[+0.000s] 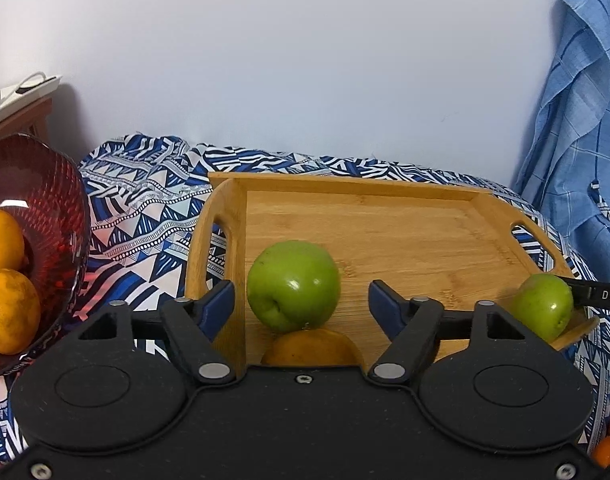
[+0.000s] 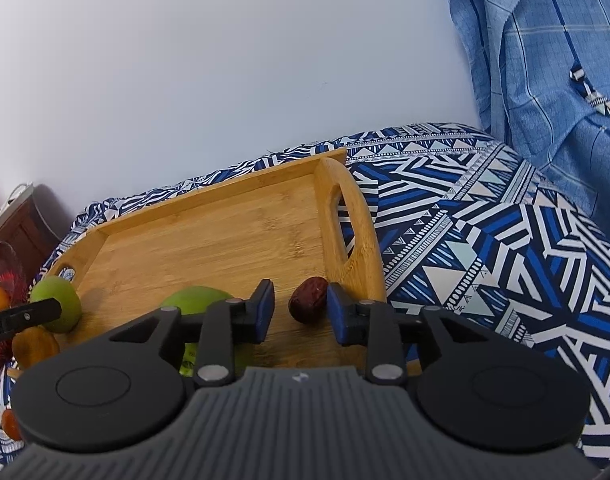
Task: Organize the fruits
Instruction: 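Open both tools to release the apple and date on the tray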
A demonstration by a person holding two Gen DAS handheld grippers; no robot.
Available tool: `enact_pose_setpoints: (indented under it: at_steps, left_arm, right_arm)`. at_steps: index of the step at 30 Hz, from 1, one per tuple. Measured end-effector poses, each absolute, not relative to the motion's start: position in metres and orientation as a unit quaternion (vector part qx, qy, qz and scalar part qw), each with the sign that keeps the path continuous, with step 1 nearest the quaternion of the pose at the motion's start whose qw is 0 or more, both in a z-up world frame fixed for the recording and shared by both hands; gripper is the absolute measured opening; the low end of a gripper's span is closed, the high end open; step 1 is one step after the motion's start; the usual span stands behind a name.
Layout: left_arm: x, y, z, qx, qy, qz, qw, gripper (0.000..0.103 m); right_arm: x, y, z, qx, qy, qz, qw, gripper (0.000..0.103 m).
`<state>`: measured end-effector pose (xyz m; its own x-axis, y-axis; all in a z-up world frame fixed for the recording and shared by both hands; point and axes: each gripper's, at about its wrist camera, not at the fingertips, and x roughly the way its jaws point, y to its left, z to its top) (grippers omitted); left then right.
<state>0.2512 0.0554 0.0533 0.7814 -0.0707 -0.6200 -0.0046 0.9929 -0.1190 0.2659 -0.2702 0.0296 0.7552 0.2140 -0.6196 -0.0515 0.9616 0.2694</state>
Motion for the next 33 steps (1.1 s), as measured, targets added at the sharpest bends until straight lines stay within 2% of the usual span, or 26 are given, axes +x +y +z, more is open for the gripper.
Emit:
enact_pose_setpoints:
  at_steps: [5,11,17,33]
  left_arm:
    - [0.242,0.05,0.057,-0.046,0.326,-0.019,0.944,0.084]
    - [0.226,0.043,0.058,-0.034,0.319,-0.022,0.947,0.093]
    - [0.214,0.039,0.057,-0.032,0.323,-0.026,0.945,0.096]
    - [0.18,0.037,0.06,-0.038,0.313,-0.028,0.949,0.103]
  right_arm:
    - [0.259,-0.266,0.035,0.106,0.339,0.073,0.932,0.057]
    - [0.249,-0.261,0.041,0.089,0.326,0.066,0.939,0.071]
    - [0.241,-0.256,0.047,0.08,0.313,0.07,0.944,0.083]
    - [0.204,-0.237,0.052,0.064,0.304,0.108,0.944,0.088]
